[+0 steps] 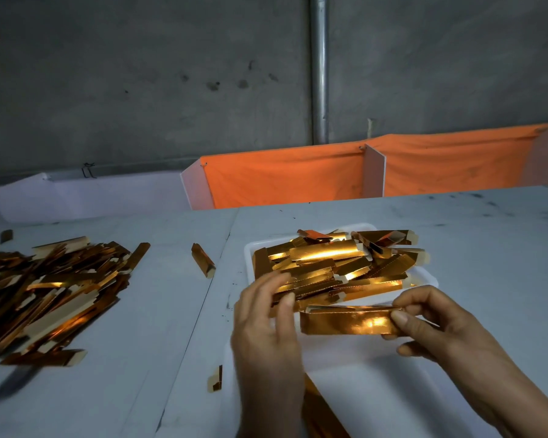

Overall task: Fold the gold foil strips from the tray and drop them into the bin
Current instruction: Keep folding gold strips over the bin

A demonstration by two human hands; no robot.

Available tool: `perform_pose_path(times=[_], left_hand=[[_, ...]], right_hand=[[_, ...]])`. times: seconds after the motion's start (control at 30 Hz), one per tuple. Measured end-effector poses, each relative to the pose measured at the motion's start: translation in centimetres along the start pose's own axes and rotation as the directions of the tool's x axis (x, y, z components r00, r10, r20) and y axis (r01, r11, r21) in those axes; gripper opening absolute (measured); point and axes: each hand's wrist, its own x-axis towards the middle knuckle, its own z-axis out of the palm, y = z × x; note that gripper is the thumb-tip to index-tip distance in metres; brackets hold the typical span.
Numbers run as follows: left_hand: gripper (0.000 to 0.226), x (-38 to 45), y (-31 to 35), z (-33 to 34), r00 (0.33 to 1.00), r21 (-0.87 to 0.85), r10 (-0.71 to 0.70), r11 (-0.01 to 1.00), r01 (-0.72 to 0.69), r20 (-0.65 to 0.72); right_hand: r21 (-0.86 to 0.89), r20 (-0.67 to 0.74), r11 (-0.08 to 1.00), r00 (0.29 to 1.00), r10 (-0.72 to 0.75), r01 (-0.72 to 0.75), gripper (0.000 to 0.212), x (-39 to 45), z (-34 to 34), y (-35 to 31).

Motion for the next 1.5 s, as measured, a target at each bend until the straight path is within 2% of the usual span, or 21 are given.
perform_pose_path(times=[0.07, 0.13, 0.27, 0.33, 0.43, 0.5, 0.6, 0.7, 0.8, 0.9, 0.97, 1.07, 1.13, 1.23, 1.37, 1.5], left_hand=[[0.025, 0.4, -0.5, -0.5, 0.978, -0.072, -0.205, 0.975, 0.208, 0.045], [0.016, 0.4, -0.7, -0.7, 0.943, -0.121, -0.295, 0.942, 0.314, 0.156], [0.046, 0.1, -0.2, -0.7, 0.895, -0.201, -0.259, 0.916, 0.347, 0.363], [0.048, 0.2, -0.1, -0.7, 0.868, -0.253, -0.257, 0.887, 0.386, 0.425], [0.048, 0.4, -0.2, -0.4, 0.778, -0.331, -0.308, 0.774, 0.539, 0.548], [0.049, 0.2, -0.1, 0.0, 0.757, -0.361, -0.286, 0.745, 0.562, 0.588], [0.026, -0.3, 0.5, 0.9, 0.814, -0.375, -0.261, 0.786, 0.491, 0.519], [0.041, -0.5, 0.6, 1.4, 0.857, -0.425, -0.273, 0.777, 0.464, 0.436], [0.053, -0.6, 1.1, 1.4, 0.883, -0.382, -0.232, 0.835, 0.396, 0.409], [0.053, -0.8, 1.3, 1.4, 0.894, -0.282, -0.232, 0.892, 0.352, 0.383], [0.043, -0.8, 1.3, 1.3, 0.897, -0.189, -0.222, 0.931, 0.311, 0.382], [0.044, -0.8, 1.2, 1.5, 0.889, -0.077, -0.177, 0.970, 0.230, 0.423], [0.042, -0.8, 1.2, 1.9, 0.881, -0.058, -0.134, 0.982, 0.180, 0.454], [0.044, -1.0, 1.2, 2.2, 0.838, -0.018, -0.048, 0.998, 0.068, 0.543], [0.044, -1.1, 1.4, 2.1, 0.786, 0.013, 0.101, 0.990, -0.138, 0.610], [0.041, -1.4, 1.5, 2.3, 0.795, -0.065, 0.175, 0.983, -0.170, 0.580]], right_hand=[[0.024, -0.031, 1.000, 1.000, 0.000, 0.001, 0.012, 0.1, -0.1, 0.1], [0.062, -0.046, 0.998, 0.999, 0.021, -0.018, 0.010, 0.2, -0.2, 0.2], [0.121, -0.044, 0.990, 0.995, 0.085, -0.079, 0.011, 0.6, -0.4, 0.4], [0.149, -0.040, 0.984, 0.993, 0.108, -0.101, 0.014, 0.7, -0.4, 0.5], [0.188, -0.032, 0.977, 0.993, 0.112, -0.104, 0.018, 0.8, -0.3, 0.4], [0.191, 0.001, 0.977, 0.995, 0.098, -0.097, 0.024, 0.7, 0.0, 0.3], [0.112, 0.077, 0.993, 0.997, 0.031, -0.040, 0.020, 0.3, 0.9, 0.1], [-0.141, 0.176, 0.989, 0.984, -0.016, 0.041, 0.023, -0.2, 2.0, 0.3], [-0.468, 0.218, 0.873, 0.975, -0.037, 0.137, 0.028, -0.5, 2.9, 0.3], [-0.501, 0.267, 0.845, 0.962, -0.052, 0.185, 0.026, -0.7, 3.3, 0.2], [-0.445, 0.296, 0.874, 0.953, -0.063, 0.196, 0.020, -0.8, 2.9, 0.1], [-0.186, 0.267, 0.973, 0.960, -0.086, 0.139, 0.010, -0.9, 2.2, -0.4], [-0.035, 0.200, 0.992, 0.973, -0.114, 0.124, 0.013, -0.8, 1.8, -0.7], [0.127, 0.167, 0.986, 0.977, -0.130, 0.109, 0.026, -0.7, 1.7, -0.8], [0.327, 0.112, 0.940, 0.984, -0.139, 0.095, 0.030, -0.3, 1.5, -0.5], [0.367, 0.123, 0.927, 0.984, -0.130, 0.077, 0.029, -0.3, 1.3, -0.6]])
